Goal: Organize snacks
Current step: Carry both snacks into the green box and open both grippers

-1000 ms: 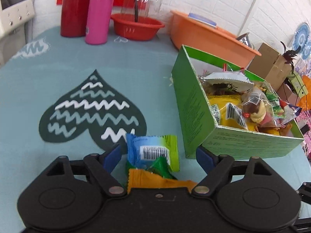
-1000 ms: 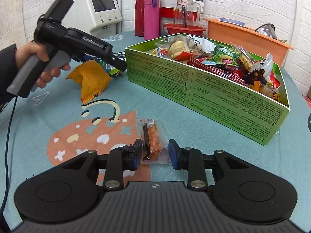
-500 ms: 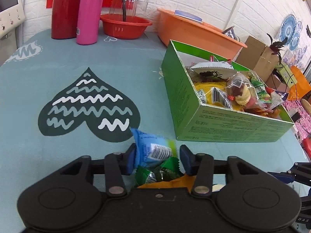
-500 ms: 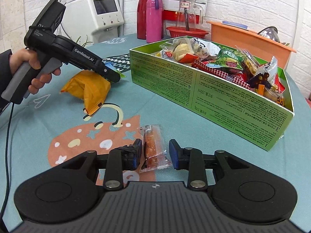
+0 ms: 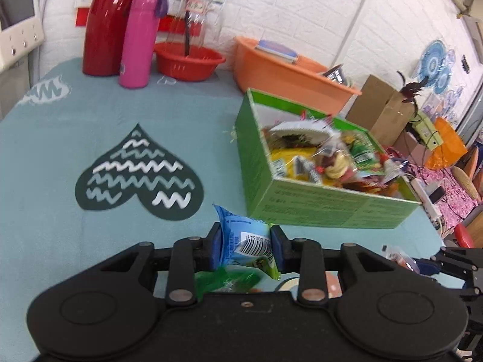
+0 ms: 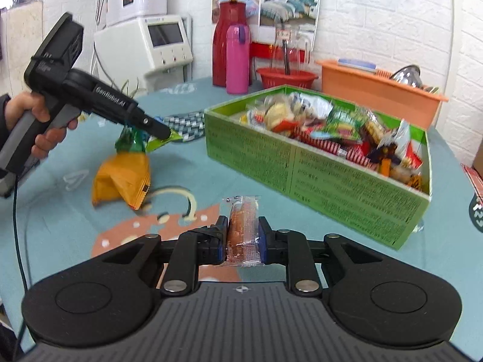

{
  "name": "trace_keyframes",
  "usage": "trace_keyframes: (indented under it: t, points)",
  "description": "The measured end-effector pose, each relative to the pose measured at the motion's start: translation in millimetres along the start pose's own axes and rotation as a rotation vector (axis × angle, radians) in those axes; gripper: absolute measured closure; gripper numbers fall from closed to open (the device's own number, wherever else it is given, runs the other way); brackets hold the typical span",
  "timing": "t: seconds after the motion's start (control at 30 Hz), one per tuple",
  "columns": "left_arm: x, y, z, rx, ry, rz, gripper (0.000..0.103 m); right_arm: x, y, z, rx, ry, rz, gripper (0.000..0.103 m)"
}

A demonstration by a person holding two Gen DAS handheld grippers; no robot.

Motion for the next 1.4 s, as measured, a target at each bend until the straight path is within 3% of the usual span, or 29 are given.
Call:
trace_keyframes:
  t: [0.23,0.5,0.67,0.83,1.13,1.17,1.2,1.23,1.27,1.3,1.4]
  points:
    - [18,-26,40,-0.05,0.057,0.077,0.037,23,-26,13,-0.024,0.022,0.1,0.068]
    - [3,-70,87,-0.085,0.109,0.141,0.037,33,-61,49,-0.085,0.084,0.201,0.068]
    - [-18,-96,110,-0.098,0.124,0.161,0.036,36,-80,79,-0.117,0.198,0.273,0.068]
    - [-48,-118,121,-0.098,0.112,0.165,0.036,28,-86,122,-0.196,0.242,0.297,0.068]
    - [-94,-128,124,-0.106,0.075,0.118,0.034,-8,-82,171,-0.293,0.252,0.245,0.066]
    - [-97,-127,123,-0.109,0.065,0.119,0.021,-13,-82,173,-0.298,0.242,0.242,0.064]
    - [-98,-126,123,-0.114,0.054,0.12,0.0,-17,-80,174,-0.302,0.23,0.237,0.055]
    - [-98,-125,121,-0.11,0.042,0.125,0.0,-21,-79,174,-0.303,0.222,0.23,0.028]
    - [-96,-123,120,-0.103,0.024,0.142,0.0,-22,-78,174,-0.305,0.223,0.231,0.009]
    - [-95,-122,119,-0.103,0.011,0.162,0.0,-21,-77,173,-0.307,0.236,0.248,0.0]
    - [-93,-119,118,-0.115,-0.004,0.152,0.0,-17,-76,168,-0.285,0.258,0.266,0.0]
Point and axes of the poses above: each gripper's, at about its wrist camera, not at the fingertips, and x roughly against the way its jaws point, z to its right, y to its underside, the point moved 9 cm from there along -x, roughly the way its jaws point, and after that the axes turned 11 degrees about -z, right-handed, at the moved point
